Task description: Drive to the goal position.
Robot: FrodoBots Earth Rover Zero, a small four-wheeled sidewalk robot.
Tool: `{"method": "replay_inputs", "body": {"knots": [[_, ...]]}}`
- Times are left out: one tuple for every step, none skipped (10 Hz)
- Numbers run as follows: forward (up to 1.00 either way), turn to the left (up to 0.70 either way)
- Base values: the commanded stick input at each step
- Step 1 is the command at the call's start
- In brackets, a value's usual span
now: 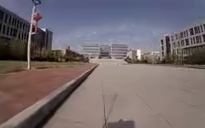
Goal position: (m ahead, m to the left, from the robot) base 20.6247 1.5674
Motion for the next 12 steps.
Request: {"method": "replay_inputs", "body": {"knots": [[0.70, 0.01], [0.70, 0.01], [0.70, 0.01], [0.70, 0.01], [0.70, 0.01], [0.70, 0.01], [0.69, 0.01], [0.68, 0.01], [0.70, 0.01], [0.70, 0.01], [0.70, 0.01], [0.70, 0.01]]}}
